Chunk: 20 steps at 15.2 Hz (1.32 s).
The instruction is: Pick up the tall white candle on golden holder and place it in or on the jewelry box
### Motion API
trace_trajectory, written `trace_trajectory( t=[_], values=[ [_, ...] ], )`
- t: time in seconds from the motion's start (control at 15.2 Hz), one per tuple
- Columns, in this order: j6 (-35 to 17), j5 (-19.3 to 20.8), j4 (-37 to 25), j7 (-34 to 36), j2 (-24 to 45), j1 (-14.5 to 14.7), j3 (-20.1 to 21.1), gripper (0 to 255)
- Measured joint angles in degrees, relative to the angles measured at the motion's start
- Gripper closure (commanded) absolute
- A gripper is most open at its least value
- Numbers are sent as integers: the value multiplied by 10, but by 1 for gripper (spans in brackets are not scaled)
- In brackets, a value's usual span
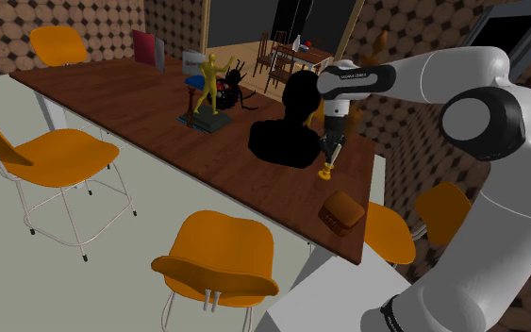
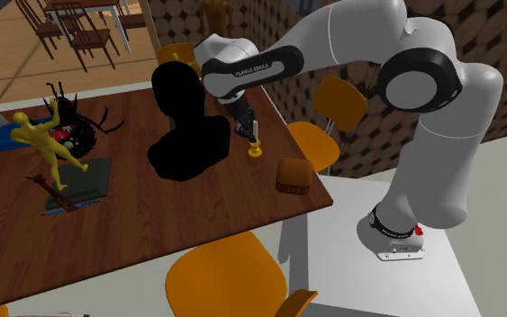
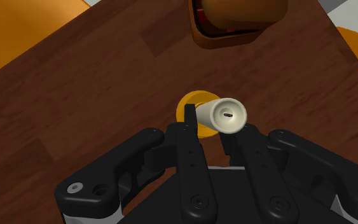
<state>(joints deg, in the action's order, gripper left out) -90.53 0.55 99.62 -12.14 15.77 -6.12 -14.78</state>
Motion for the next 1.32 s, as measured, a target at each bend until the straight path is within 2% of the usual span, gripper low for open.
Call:
trace_trajectory(
  t=[1.12, 1.32],
  values=[
    [120, 6, -99, -4, -23, 0, -2, 255],
    [114, 15, -40, 9, -76, 9, 0, 255]
  ],
)
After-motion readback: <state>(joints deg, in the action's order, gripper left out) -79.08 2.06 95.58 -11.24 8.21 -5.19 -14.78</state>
